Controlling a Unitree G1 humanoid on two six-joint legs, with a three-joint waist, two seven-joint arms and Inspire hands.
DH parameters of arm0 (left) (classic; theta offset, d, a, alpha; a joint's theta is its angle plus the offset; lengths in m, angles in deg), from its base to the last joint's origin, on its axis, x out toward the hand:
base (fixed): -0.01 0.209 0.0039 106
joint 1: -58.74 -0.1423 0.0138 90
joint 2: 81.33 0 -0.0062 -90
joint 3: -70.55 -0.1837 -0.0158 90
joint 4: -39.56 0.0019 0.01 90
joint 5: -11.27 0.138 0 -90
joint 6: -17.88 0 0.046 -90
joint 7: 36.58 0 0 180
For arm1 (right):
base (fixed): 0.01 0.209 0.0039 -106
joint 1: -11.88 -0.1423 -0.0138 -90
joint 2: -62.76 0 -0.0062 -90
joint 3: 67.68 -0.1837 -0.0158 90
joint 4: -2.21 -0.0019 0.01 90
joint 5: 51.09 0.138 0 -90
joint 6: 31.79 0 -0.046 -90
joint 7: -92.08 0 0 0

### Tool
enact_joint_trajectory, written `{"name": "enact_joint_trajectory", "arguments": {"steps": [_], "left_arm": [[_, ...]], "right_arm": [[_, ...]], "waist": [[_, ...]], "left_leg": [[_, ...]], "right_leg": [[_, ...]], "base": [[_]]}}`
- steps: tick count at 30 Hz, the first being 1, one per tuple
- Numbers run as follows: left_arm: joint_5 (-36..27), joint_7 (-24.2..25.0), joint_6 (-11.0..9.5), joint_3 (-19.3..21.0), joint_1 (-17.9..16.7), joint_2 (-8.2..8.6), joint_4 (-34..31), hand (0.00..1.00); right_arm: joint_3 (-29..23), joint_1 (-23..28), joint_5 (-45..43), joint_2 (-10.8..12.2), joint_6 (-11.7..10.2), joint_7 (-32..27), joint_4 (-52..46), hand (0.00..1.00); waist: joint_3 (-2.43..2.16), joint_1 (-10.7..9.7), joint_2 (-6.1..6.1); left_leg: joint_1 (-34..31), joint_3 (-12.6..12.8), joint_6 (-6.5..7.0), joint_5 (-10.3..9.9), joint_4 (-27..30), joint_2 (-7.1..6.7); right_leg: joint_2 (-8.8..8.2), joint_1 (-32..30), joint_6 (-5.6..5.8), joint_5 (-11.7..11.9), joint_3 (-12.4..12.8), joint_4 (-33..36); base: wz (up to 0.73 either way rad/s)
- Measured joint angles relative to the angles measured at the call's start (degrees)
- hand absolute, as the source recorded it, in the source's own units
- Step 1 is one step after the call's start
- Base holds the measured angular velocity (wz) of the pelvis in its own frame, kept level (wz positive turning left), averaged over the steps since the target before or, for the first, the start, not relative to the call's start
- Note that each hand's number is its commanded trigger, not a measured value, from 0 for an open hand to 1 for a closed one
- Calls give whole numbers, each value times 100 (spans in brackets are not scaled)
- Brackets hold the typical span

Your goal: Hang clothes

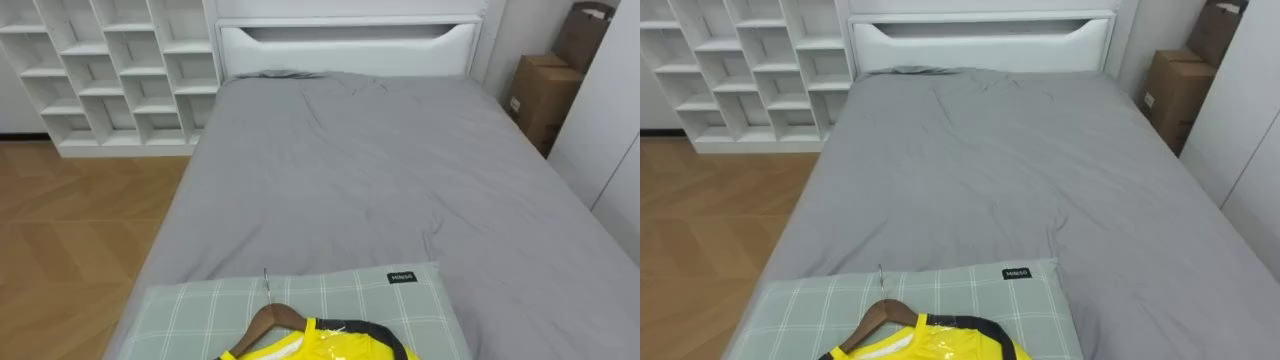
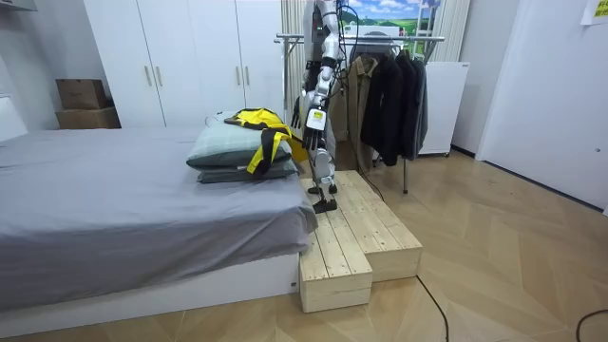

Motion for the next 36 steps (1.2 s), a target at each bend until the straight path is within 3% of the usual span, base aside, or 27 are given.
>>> {"name": "enact_joint_trajectory", "arguments": {"steps": [21,33,36], "left_arm": [[-3,-18,-61,32,-14,-5,16,0],[-465,-289,-122,30,-26,19,18,0],[-433,-566,-146,69,-45,24,7,0]], "right_arm": [[-7,21,90,73,-95,67,17,0],[8,57,307,73,-99,46,14,0],[4,64,304,74,-99,44,13,0]], "waist": [[5,3,-12],[4,6,6],[3,13,5]], "left_leg": [[39,-27,2,0,35,-2],[66,-48,11,-7,51,-7],[97,-61,11,-7,47,-11]], "right_leg": [[0,64,-1,17,-32,5],[-10,81,1,22,-94,13],[-11,114,1,22,-108,1]], "base": [[0],[1],[0]]}}
